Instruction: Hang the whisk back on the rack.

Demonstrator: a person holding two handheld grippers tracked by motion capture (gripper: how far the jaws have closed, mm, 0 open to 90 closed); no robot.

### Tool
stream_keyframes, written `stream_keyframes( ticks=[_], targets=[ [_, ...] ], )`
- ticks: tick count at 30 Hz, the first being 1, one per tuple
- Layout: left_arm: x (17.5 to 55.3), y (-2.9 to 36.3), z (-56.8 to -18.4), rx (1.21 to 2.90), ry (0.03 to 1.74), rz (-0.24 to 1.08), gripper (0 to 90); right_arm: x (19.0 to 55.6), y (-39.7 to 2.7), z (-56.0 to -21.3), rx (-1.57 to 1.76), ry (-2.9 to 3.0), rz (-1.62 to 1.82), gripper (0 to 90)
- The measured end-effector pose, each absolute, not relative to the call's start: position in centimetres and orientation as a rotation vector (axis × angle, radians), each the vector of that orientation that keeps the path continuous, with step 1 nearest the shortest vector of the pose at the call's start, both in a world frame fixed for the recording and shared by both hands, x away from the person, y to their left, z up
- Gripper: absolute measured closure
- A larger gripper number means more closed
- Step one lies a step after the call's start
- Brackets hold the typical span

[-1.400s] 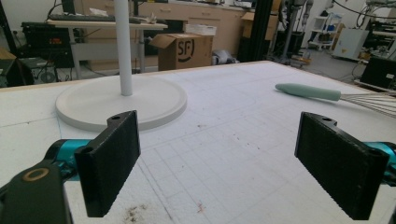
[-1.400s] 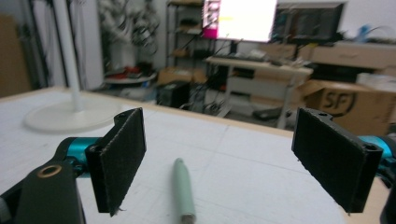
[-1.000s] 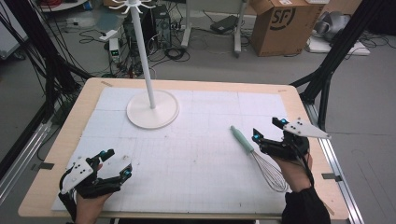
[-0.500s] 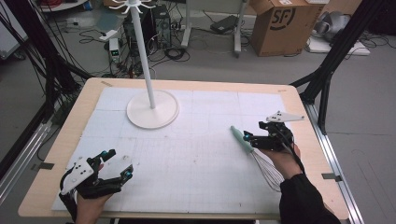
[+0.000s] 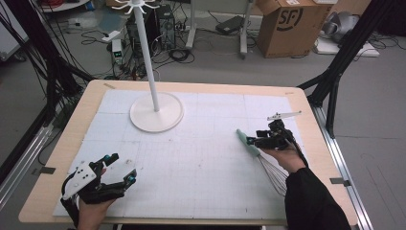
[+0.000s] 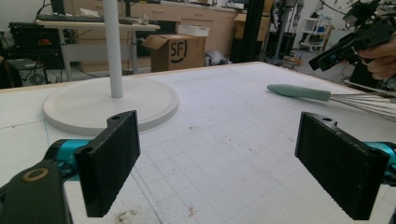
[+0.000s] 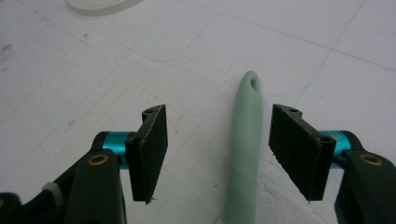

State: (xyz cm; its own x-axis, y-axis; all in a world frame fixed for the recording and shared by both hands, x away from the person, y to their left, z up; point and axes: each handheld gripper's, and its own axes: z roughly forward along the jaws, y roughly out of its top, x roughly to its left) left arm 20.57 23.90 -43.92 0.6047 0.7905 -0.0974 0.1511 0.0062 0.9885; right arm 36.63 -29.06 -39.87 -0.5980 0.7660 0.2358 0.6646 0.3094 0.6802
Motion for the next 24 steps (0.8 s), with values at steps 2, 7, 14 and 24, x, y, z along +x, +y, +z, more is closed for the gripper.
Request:
stream_keyframes(
  ticks=[2, 7, 14, 24],
  targets=[
    [20.6, 23.9, -43.9, 1.511, 0.83, 0.603, 14.6, 37.2, -29.1, -40.5, 1.358, 2.462, 1.141, 39.6],
    [20.6, 23.9, -43.9, 1.509, 0.832, 0.604, 14.6, 37.8, -28.8, -41.2, 1.366, 2.506, 1.05, 41.8],
    [20.6, 23.9, -43.9, 1.507, 0.832, 0.603, 14.6, 38.5, -27.7, -41.5, 1.352, 2.569, 0.909, 42.9],
    [20.5, 24.1, -43.9, 1.482, 0.829, 0.588, 14.8, 39.1, -26.6, -42.6, 1.391, 2.625, 0.717, 45.7]
  ],
)
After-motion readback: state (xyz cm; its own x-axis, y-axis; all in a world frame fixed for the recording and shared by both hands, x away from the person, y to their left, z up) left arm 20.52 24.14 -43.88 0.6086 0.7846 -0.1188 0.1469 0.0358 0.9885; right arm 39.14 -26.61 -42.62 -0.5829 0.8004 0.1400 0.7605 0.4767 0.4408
